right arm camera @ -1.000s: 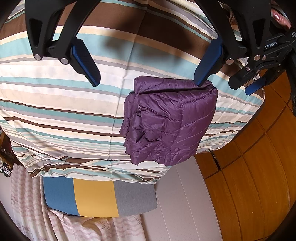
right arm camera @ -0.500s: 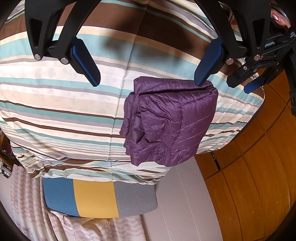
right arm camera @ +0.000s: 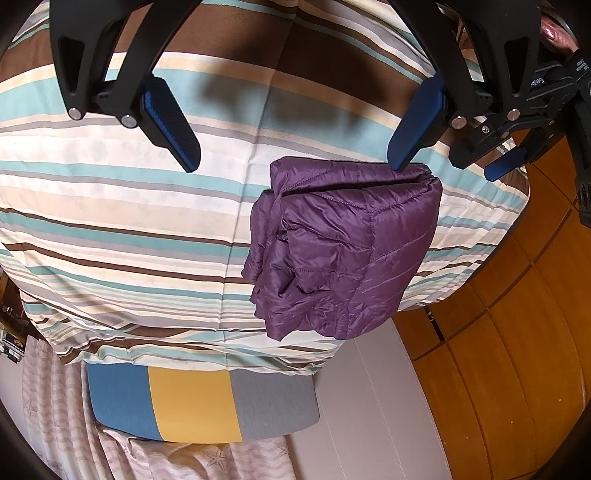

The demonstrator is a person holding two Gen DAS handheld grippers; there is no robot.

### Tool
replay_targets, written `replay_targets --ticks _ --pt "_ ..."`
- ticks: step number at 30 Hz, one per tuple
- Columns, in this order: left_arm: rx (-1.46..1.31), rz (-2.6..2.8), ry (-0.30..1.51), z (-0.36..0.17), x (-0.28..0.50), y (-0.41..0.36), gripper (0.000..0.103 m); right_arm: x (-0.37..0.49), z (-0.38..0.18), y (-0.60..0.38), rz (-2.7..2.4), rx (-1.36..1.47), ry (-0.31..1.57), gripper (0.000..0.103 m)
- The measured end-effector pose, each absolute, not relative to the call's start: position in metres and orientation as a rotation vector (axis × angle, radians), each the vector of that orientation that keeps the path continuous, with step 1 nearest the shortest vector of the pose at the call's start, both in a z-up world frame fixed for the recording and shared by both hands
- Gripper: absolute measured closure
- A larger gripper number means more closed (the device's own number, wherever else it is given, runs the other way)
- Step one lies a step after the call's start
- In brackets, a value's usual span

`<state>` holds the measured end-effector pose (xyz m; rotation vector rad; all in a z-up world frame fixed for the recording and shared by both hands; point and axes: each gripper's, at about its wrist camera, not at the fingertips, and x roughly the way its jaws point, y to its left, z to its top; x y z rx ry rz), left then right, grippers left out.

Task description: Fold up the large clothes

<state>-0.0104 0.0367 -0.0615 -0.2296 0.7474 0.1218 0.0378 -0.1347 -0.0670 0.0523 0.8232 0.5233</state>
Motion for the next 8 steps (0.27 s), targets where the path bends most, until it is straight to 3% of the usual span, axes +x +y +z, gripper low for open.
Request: replay_targets --ticks 8 --pt "-0.258 0.181 0.811 -0.075 0.004 0.051 0.003 0.053 -0.080 -0.137 0.505 0.058 0.866 0.002"
